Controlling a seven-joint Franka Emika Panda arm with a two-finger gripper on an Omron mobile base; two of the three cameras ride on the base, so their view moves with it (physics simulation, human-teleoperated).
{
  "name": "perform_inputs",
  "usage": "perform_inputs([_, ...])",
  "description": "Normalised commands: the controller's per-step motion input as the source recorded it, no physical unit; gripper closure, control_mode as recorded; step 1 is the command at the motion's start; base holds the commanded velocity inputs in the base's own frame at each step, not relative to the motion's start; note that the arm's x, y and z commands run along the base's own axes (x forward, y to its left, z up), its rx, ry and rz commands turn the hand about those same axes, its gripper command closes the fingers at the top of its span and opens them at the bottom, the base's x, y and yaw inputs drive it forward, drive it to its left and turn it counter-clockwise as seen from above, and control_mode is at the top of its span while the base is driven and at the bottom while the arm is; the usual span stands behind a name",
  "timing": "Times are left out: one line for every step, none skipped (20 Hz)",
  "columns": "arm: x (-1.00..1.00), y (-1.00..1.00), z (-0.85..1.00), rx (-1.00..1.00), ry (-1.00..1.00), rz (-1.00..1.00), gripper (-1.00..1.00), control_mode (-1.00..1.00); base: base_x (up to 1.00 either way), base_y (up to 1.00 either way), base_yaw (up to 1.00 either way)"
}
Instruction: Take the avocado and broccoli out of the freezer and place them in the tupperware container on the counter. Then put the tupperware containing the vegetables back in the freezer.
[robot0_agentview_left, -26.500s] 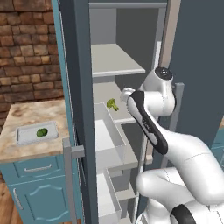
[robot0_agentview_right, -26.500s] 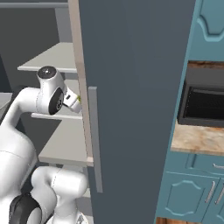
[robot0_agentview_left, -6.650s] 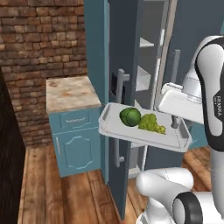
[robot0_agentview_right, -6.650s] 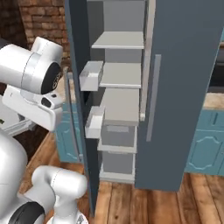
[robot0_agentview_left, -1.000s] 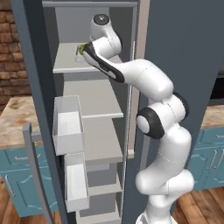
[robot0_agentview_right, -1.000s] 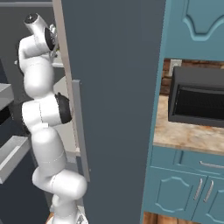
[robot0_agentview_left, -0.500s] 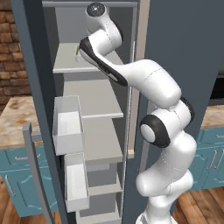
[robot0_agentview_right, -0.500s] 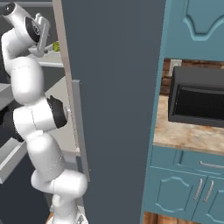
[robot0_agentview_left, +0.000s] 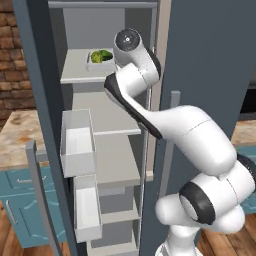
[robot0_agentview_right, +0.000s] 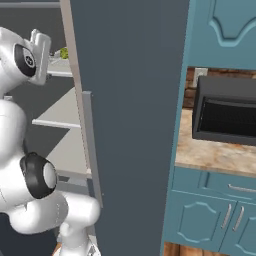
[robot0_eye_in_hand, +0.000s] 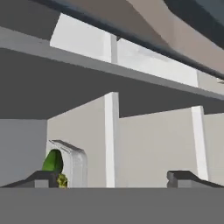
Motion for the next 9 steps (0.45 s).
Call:
perform_inputs([-1.0, -0.27, -0.72, 0.0, -0.17, 0.0, -1.0, -1.0, 0.0, 0.0, 0.0])
perform_inputs([-1.0, -0.3, -0.67, 0.0, -0.19, 0.0, -1.0, -1.0, 0.0, 0.0, 0.0])
perform_inputs([-1.0, -0.39, -0.59, 0.0, -0.2, 0.0, -1.0, -1.0, 0.0, 0.0, 0.0])
perform_inputs([-1.0, -0.46, -0.56, 0.05, -0.19, 0.0, -1.0, -1.0, 0.0, 0.0, 0.0])
perform_inputs([-1.0, -0.46, -0.54, 0.07, -0.17, 0.0, -1.0, -1.0, 0.0, 0.0, 0.0])
perform_inputs([-1.0, -0.48, -0.53, 0.1, -0.16, 0.0, -1.0, -1.0, 0.0, 0.0, 0.0])
perform_inputs([-1.0, -0.44, -0.5, 0.11, -0.17, 0.0, -1.0, -1.0, 0.0, 0.0, 0.0])
perform_inputs([-1.0, -0.43, -0.49, 0.12, -0.17, 0.0, -1.0, -1.0, 0.0, 0.0, 0.0])
perform_inputs([-1.0, -0.37, -0.45, 0.12, -0.16, 0.0, -1.0, -1.0, 0.0, 0.0, 0.0])
